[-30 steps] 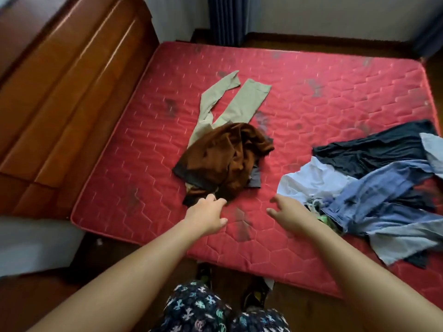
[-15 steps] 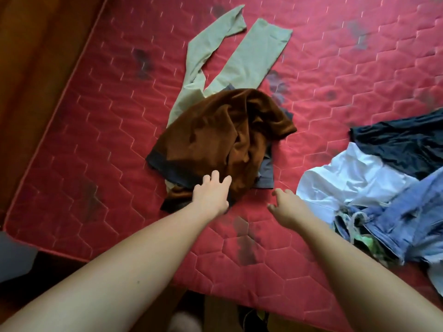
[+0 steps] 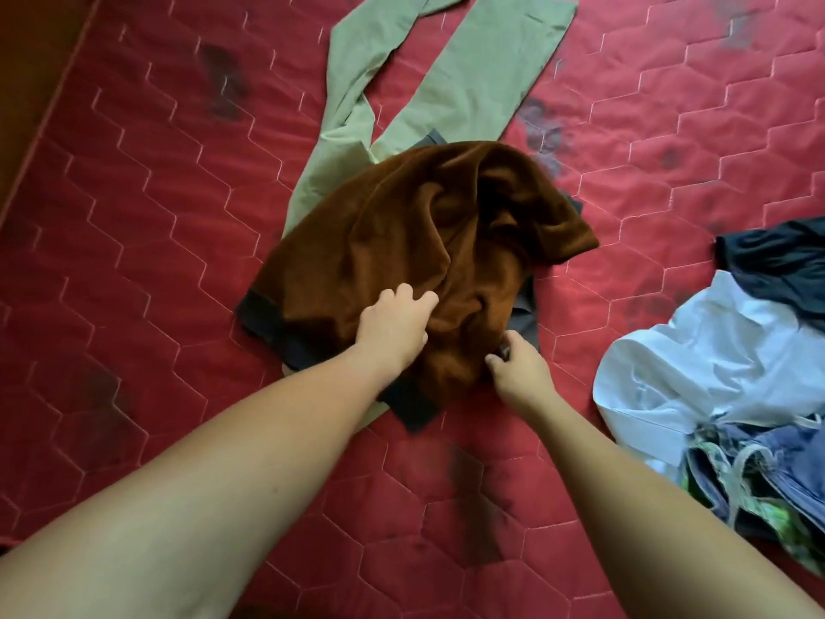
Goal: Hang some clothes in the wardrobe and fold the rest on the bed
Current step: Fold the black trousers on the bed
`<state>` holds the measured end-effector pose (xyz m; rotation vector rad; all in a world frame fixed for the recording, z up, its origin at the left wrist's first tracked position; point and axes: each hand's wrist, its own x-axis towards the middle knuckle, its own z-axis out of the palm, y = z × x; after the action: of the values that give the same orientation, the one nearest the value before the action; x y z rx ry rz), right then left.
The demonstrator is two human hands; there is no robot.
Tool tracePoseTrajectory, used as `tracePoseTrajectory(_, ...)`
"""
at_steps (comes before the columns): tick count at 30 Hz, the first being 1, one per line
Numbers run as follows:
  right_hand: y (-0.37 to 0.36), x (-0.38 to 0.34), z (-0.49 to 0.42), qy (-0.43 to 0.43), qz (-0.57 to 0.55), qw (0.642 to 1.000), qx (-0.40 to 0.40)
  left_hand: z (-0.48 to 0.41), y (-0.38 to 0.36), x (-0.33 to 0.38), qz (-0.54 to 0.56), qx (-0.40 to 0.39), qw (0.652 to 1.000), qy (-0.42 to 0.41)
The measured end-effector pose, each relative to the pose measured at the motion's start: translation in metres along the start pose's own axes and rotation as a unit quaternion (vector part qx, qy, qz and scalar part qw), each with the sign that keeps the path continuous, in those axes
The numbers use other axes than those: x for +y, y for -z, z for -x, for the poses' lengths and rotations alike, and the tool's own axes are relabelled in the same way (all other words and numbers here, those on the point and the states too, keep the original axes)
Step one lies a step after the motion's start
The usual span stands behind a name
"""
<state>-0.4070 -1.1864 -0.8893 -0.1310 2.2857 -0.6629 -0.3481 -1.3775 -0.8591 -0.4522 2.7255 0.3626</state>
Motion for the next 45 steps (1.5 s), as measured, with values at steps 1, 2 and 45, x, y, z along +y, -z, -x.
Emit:
tracePoseTrajectory(1,-0.002,-0.005,0.0,0.005,-0.006,1.0,0.009,0.001,0.007,-0.009,0.055,0.009,0.998,0.021)
tracePoseTrajectory(2,-0.004,-0.012,0.001,0.006,-0.017,1.0,0.015,0.002,0.016,-0.02,0.106,0.019,0.993,0.047)
tracePoseTrajectory(45,0.197,-0.387,0.29,0.267,-0.014,0.961,0.069,0.258,0.546,-0.053,0.782,0.049,0.62,-0.033)
